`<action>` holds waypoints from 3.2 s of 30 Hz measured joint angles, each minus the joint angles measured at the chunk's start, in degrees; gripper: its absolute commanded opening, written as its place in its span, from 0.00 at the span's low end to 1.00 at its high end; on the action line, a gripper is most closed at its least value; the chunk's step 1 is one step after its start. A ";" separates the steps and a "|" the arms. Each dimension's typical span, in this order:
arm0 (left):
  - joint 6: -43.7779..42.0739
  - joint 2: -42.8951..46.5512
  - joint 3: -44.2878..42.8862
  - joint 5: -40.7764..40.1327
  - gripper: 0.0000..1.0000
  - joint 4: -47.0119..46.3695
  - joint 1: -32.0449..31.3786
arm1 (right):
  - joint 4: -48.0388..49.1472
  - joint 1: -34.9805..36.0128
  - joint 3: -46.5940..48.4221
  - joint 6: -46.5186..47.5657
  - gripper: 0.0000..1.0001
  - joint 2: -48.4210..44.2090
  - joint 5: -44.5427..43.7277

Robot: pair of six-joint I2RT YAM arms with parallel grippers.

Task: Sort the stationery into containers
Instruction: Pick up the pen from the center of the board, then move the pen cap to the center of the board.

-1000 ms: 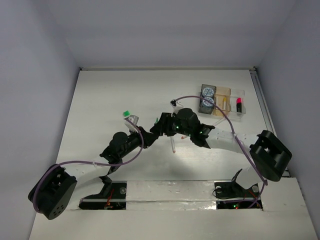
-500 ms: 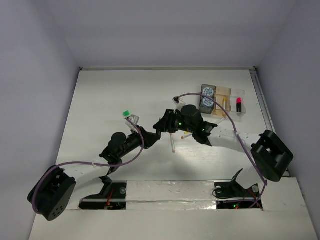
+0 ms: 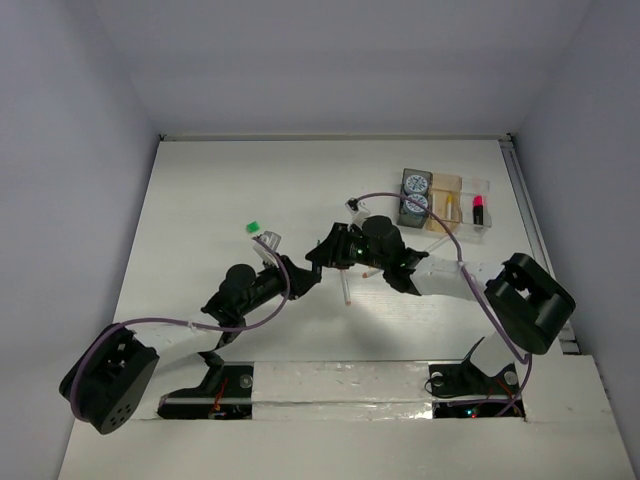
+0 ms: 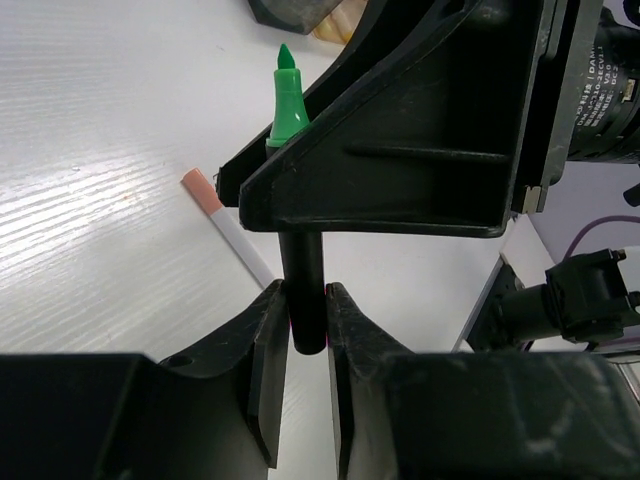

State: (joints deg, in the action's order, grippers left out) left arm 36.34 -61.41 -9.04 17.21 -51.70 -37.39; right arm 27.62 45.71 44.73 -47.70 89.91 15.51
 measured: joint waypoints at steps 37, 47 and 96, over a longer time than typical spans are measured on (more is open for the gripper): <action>-0.04 1.92 -0.11 -0.79 0.00 2.34 -0.11 | -5.25 2.38 3.96 4.02 0.60 0.15 -2.45; -0.46 19.12 -0.44 -10.51 0.00 17.20 0.04 | -12.22 -0.39 6.95 10.78 0.62 -6.40 -2.01; -2.49 44.59 -8.17 -27.78 0.00 30.05 1.51 | -46.90 7.69 94.75 29.16 0.51 65.20 -25.18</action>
State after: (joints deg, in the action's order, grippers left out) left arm 33.85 -16.82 -17.21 -10.57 -21.65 -35.88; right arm -19.29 53.41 139.48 -18.55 155.11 -9.67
